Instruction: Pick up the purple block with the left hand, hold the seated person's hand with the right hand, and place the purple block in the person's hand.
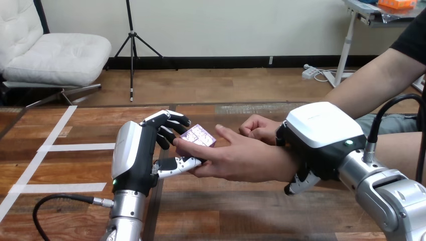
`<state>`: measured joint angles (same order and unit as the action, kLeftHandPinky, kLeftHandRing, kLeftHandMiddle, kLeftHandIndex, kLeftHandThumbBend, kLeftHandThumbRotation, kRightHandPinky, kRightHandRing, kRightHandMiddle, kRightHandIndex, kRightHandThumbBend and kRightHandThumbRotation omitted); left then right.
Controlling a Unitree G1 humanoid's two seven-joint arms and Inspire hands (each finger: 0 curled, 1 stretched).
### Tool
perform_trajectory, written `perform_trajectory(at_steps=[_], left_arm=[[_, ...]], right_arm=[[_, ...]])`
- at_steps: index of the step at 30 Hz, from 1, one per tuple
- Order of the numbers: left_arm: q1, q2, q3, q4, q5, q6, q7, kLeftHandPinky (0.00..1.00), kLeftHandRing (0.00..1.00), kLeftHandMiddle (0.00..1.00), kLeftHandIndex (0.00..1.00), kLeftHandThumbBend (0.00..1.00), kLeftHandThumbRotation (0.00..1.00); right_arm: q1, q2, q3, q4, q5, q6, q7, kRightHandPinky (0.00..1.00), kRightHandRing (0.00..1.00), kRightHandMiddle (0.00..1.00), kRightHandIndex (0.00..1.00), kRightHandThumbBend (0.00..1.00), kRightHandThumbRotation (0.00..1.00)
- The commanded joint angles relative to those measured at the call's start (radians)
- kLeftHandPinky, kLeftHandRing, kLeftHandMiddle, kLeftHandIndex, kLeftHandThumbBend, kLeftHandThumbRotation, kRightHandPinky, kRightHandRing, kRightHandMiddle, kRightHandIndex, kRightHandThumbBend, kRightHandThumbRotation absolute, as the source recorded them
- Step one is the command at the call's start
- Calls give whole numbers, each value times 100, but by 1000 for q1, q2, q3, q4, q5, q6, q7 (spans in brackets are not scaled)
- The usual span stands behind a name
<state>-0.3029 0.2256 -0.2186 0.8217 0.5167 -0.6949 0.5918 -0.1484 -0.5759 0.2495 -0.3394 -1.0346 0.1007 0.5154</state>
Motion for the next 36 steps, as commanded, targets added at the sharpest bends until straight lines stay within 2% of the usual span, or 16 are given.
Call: perform_trajectory(at_steps=[1, 4, 10, 13, 36], left_arm=[[-24, 3, 6, -54, 0, -18, -1, 38, 44, 52, 56, 68, 0], [-24, 2, 5, -53, 2, -22, 1, 38, 44, 52, 56, 68, 0], [-20, 2, 5, -57, 0, -23, -3, 38, 44, 52, 56, 68, 0], [-19, 3, 4, -54, 1, -31, -2, 39, 44, 52, 56, 68, 0], [-1, -6, 3, -77, 4, -23, -15, 38, 43, 51, 56, 68, 0]], right_arm=[[-75, 33, 19, -4, 9, -17, -12, 14, 20, 30, 50, 78, 0], [-77, 40, 21, -8, 9, -7, -3, 13, 20, 30, 50, 77, 0], [-80, 37, 26, -5, 5, -19, -14, 14, 21, 31, 49, 77, 0], [-85, 40, 30, -10, 1, -12, 3, 15, 22, 31, 50, 76, 0], [-89, 52, 35, -17, 0, -14, 20, 14, 21, 31, 50, 75, 0]])
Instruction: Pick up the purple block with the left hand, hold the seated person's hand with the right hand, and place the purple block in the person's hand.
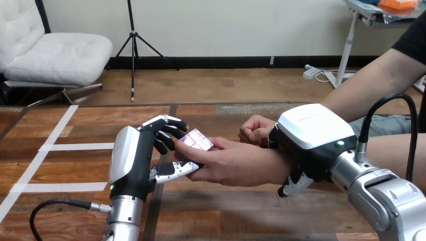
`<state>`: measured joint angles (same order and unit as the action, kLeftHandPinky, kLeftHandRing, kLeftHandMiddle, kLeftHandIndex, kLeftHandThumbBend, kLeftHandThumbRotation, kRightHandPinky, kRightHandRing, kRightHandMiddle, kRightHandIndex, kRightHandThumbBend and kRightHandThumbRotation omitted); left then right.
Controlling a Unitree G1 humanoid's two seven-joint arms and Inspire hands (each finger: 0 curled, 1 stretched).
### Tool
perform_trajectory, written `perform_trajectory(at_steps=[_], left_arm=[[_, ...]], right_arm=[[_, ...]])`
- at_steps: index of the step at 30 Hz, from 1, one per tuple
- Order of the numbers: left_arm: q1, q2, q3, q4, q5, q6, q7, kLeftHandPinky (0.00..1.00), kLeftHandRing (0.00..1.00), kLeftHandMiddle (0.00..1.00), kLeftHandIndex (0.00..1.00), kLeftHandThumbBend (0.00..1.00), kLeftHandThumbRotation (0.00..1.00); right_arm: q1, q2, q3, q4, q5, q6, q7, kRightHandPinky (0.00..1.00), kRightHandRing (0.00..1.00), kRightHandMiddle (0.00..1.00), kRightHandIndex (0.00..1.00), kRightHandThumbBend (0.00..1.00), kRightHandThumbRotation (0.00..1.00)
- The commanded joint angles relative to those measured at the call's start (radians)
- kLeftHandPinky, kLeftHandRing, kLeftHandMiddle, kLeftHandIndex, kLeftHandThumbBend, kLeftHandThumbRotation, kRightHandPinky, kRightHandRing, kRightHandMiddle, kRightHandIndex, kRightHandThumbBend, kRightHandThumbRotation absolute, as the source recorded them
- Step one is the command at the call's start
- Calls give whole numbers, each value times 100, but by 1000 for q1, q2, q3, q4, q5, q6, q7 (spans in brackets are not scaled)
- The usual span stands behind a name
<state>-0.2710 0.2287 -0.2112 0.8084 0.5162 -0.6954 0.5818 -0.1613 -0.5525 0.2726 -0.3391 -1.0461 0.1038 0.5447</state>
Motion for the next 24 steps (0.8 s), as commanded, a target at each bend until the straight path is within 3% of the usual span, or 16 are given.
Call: perform_trajectory(at_steps=[1, 24], left_arm=[[-33, -10, -4, -64, 3, -24, -5, 38, 43, 51, 56, 68, 0], [-15, -24, -11, -90, -5, -33, -25, 37, 43, 52, 55, 68, 0]], right_arm=[[-76, 28, 12, -18, 10, -17, -10, 14, 21, 31, 50, 75, 0], [-68, 26, 9, -20, 16, -24, -22, 15, 22, 31, 49, 76, 0]])
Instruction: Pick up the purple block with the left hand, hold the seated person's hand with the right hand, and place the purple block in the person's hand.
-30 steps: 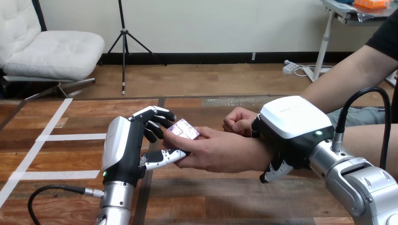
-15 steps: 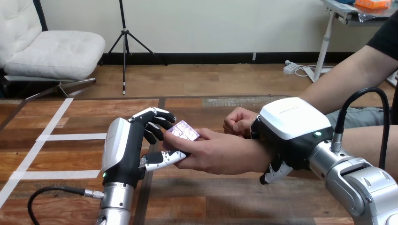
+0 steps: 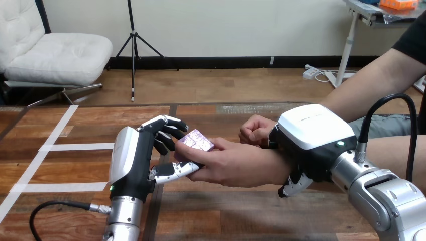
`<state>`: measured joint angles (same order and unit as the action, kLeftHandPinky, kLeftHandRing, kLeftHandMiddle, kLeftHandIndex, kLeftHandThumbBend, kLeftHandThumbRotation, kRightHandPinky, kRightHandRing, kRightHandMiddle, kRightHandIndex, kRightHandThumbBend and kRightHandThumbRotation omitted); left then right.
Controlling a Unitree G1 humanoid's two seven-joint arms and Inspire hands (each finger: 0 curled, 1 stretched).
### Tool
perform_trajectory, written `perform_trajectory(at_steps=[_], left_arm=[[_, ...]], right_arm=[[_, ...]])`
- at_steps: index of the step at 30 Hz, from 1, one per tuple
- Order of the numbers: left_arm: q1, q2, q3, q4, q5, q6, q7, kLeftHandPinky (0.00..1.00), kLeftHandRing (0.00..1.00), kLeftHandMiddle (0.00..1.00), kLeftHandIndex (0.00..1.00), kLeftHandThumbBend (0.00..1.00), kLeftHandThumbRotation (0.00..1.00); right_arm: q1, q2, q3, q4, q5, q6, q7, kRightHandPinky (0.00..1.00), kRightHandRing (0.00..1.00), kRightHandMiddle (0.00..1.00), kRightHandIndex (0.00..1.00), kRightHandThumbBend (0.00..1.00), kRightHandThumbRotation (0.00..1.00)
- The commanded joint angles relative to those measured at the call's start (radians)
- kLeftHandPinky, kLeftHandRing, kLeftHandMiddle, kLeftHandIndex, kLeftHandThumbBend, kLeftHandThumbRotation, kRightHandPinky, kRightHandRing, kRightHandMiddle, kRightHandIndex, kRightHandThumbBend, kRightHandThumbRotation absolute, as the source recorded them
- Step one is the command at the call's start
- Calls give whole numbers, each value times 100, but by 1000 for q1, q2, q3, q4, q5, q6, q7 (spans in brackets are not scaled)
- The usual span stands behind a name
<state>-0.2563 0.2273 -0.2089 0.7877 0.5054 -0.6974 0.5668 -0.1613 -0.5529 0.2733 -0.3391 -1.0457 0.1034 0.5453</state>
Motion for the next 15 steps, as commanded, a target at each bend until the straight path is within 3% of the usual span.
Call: perform_trajectory(at_steps=[1, 15], left_arm=[[-30, -22, -13, -70, 5, -30, -11, 37, 43, 52, 55, 69, 0], [-23, -25, -14, -79, 3, -38, -22, 38, 44, 53, 56, 68, 0]], right_arm=[[-69, 27, 9, -20, 15, -23, -21, 15, 22, 32, 49, 76, 0], [-57, 25, 12, -25, -18, -19, -31, 21, 29, 39, 56, 79, 2]])
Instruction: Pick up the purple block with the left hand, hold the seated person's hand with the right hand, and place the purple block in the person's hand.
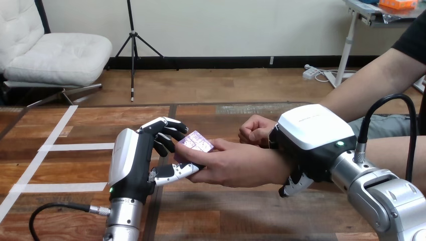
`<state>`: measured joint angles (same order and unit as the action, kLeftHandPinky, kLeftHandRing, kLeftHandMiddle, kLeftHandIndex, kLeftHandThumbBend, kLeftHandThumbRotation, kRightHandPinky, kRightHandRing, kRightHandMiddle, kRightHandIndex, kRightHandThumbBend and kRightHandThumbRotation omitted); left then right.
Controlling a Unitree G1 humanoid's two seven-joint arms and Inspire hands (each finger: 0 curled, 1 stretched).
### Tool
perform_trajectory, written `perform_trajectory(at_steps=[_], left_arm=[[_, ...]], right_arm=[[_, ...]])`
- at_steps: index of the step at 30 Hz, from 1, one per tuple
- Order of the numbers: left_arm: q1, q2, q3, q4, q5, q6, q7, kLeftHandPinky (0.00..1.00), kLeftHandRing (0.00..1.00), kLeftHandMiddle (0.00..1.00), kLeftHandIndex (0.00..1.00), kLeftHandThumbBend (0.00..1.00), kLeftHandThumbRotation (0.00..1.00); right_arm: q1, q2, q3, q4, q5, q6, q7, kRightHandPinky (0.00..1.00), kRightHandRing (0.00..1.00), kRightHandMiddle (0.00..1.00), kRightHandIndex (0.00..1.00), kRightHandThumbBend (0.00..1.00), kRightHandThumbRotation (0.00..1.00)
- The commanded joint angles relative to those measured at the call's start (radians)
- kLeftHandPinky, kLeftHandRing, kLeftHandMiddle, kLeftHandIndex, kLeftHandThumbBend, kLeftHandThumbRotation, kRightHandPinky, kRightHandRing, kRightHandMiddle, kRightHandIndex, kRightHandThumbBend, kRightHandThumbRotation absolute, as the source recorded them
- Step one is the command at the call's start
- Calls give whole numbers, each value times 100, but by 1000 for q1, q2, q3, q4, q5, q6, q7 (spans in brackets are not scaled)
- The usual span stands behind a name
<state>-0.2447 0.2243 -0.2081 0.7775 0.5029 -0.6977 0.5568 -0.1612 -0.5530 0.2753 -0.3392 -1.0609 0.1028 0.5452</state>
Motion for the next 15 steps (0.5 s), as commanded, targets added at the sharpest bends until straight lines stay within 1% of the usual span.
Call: perform_trajectory(at_steps=[1, 2, 4, 7, 8, 9, 11, 13, 15], left_arm=[[-34, -22, -15, -69, 5, -38, -13, 38, 44, 53, 56, 68, 0], [-32, -21, -16, -75, 10, -27, -14, 38, 44, 53, 56, 68, 0], [-30, -19, -17, -83, 17, -14, -15, 38, 44, 53, 56, 68, 0], [-29, -14, -22, -87, 27, -11, -15, 38, 44, 53, 57, 67, 0], [-27, -10, -24, -96, 30, 5, -29, 38, 44, 53, 58, 67, 0], [-25, -8, -25, -104, 31, 17, -40, 39, 46, 54, 60, 66, 1], [-23, -1, -30, -120, 46, 46, -54, 40, 47, 55, 61, 66, 3], [-21, 5, -33, -134, 62, 68, -59, 41, 49, 58, 64, 67, 6], [-17, 9, -36, -153, 63, 92, -84, 43, 52, 61, 66, 68, 10]], right_arm=[[-57, 26, 10, -26, -5, -17, -30, 21, 30, 40, 57, 79, 2], [-54, 26, 8, -26, -2, -16, -31, 22, 31, 41, 58, 79, 2], [-50, 26, 6, -26, 1, -16, -31, 26, 37, 45, 60, 80, 2], [-50, 21, 7, -29, -1, -16, -19, 33, 45, 53, 63, 80, 3], [-47, 18, 7, -28, -4, -20, -24, 36, 48, 55, 64, 80, 3], [-46, 16, 7, -28, -7, -23, -29, 40, 52, 59, 66, 80, 4], [-43, 13, 7, -28, -11, -25, -32, 43, 55, 62, 67, 80, 4], [-41, 13, 6, -29, -13, -25, -29, 48, 59, 65, 69, 80, 4], [-39, 11, 6, -29, -20, -28, -33, 51, 61, 67, 69, 80, 5]])
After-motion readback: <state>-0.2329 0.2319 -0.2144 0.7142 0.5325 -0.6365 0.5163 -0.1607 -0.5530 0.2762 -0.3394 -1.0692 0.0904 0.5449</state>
